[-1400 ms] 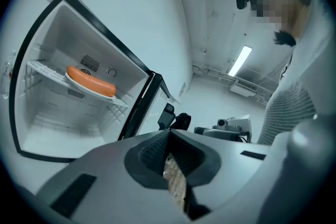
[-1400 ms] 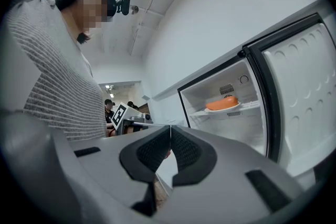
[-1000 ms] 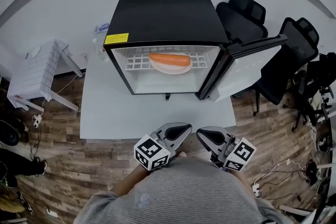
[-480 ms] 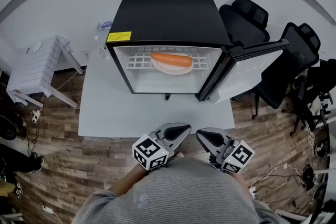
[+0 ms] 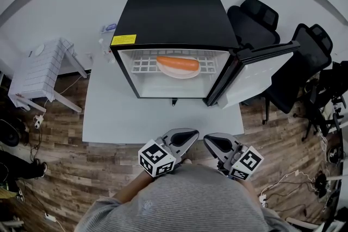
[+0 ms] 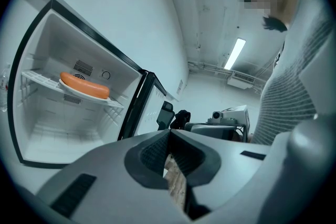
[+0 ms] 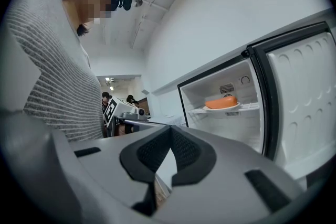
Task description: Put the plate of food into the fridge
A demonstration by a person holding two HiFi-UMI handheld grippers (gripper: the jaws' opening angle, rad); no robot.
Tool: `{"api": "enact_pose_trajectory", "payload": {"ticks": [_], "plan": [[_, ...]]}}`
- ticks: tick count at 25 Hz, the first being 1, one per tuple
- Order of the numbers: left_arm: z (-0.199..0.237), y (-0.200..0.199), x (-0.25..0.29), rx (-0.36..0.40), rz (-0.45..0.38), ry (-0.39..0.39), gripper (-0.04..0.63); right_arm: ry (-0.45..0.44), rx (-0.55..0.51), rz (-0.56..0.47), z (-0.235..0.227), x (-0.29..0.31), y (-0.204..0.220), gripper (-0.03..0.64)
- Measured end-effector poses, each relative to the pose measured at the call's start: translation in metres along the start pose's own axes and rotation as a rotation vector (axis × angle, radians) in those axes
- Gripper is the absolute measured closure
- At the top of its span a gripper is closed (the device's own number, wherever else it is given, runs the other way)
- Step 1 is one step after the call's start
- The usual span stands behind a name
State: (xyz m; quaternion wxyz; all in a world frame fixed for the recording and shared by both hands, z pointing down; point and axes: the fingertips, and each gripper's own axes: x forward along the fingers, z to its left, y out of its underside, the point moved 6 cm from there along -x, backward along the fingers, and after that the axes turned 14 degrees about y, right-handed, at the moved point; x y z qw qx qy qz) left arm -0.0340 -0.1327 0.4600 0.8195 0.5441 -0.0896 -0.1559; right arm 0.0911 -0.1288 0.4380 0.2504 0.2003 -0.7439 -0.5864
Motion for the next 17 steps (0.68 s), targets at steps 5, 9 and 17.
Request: {"api": "enact_pose_trajectory", "payload": {"ticks": [5,9,17], "plan": [[-0.0018,0.0011,0.0007,0.004,0.007,0.001,0.584,0.003,0.004,0.000,-0.0004,-0.0016,0.0012,0.604],[-0.0014,0.0018,0.0009,0.008,0.012,-0.001,0.584,0.001,0.005,0.001,-0.0008,-0.0015,0.0022,0.604],[-0.0026,0.0034,0.0011,0.008,0.019,-0.007,0.584,0.002,0.008,0.001,-0.0009,-0.0033,0.0025,0.604]]}}
